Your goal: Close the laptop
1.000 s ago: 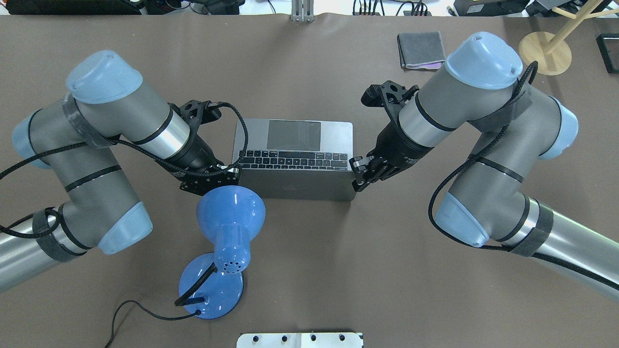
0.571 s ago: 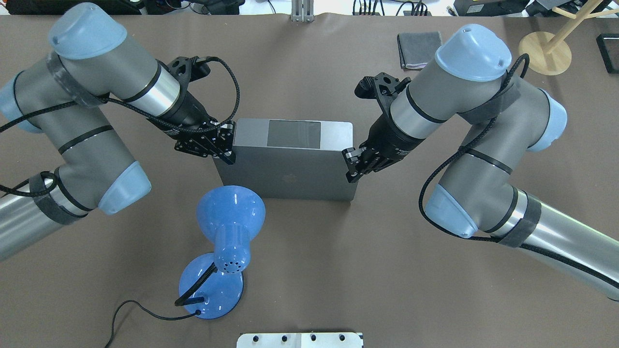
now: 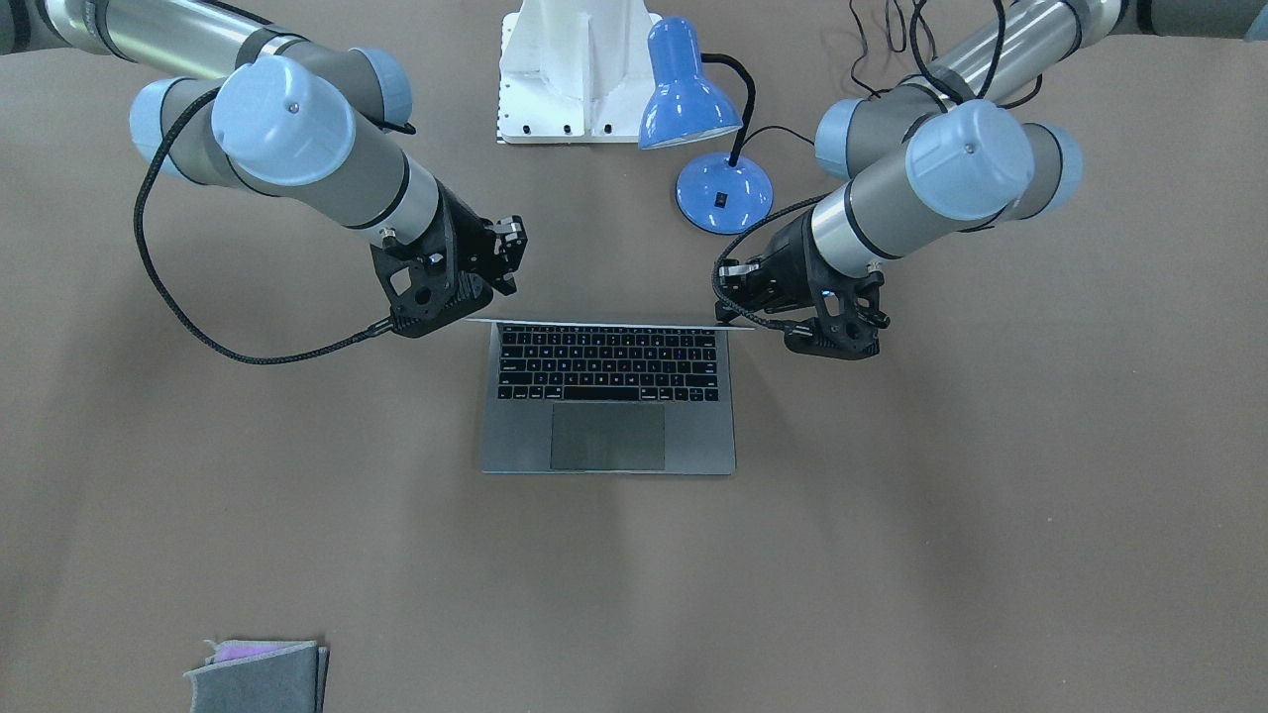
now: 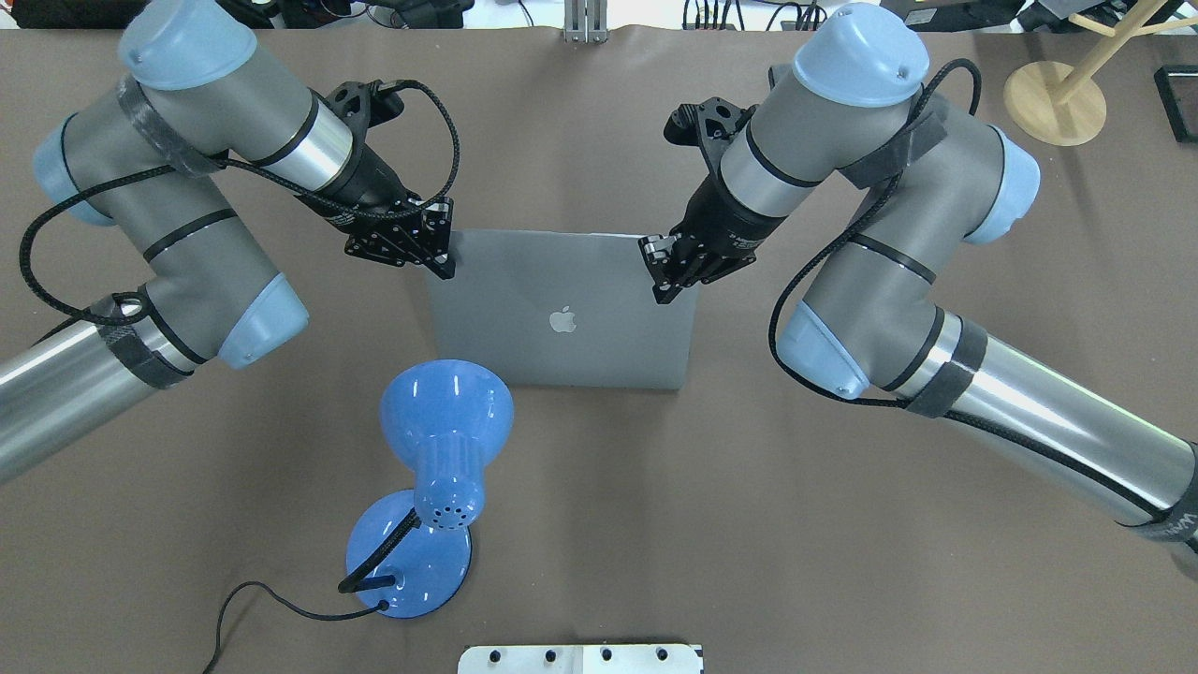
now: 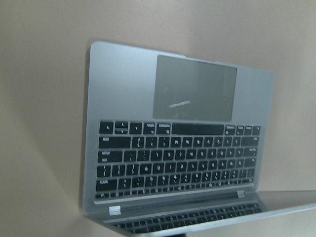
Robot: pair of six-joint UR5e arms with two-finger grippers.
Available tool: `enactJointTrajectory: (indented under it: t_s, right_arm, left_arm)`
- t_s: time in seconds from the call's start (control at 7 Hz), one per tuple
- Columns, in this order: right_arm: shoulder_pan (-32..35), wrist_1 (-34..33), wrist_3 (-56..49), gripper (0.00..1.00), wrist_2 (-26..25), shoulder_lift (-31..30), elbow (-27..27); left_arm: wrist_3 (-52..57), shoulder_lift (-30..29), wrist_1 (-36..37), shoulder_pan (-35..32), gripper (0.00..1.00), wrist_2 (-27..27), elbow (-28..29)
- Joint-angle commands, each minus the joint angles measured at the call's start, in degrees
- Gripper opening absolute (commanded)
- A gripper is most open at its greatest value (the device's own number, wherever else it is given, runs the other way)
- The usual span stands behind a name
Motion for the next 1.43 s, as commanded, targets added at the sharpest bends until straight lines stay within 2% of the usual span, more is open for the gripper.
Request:
enactJointTrajectory:
  t_s: [0.0,0.14,0.29,0.43,0.57,0.71,0.86,1.14,1.29]
  right_arm:
    - [1.5,9.0,-0.1,0.00,-1.1,2.5,-10.9]
    - [1.6,12.0,-0.1,0.00,-1.4,3.8,-14.8]
    - [1.6,11.9,-0.1,0.00,-1.6,5.8,-17.0]
    - [1.6,12.0,-0.1,0.00,-1.6,7.3,-18.9]
    - [1.6,12.1,-0.1,0.00,-2.3,7.9,-20.0]
    - [1.6,12.1,-0.2,0.00,-2.7,8.6,-21.2]
    - [1.5,13.0,-0.2,0.00,-3.5,9.4,-22.8]
    - [1.3,17.5,-0.2,0.00,-5.1,12.7,-30.7]
    - [1.2,18.2,-0.2,0.00,-5.6,13.7,-33.0]
  left_arm:
    - [0.0,-2.2,-0.6,0.0,0.00,0.1,2.9]
    - [0.0,-2.3,-0.6,0.0,0.00,0.1,3.4]
    - [0.0,-4.6,-0.6,0.1,0.00,2.0,6.5]
    - [0.0,-7.9,-2.0,0.4,0.00,5.0,11.8]
    - [0.0,-9.6,-8.5,1.5,0.00,9.2,18.7]
    - [0.2,-10.5,-11.7,1.9,0.00,12.3,22.5]
    - [1.9,-10.4,-11.9,2.4,0.00,13.8,23.0]
    - [2.1,-10.5,-11.9,3.3,0.00,15.2,23.9]
    - [2.1,-10.5,-11.9,3.4,0.00,15.2,23.9]
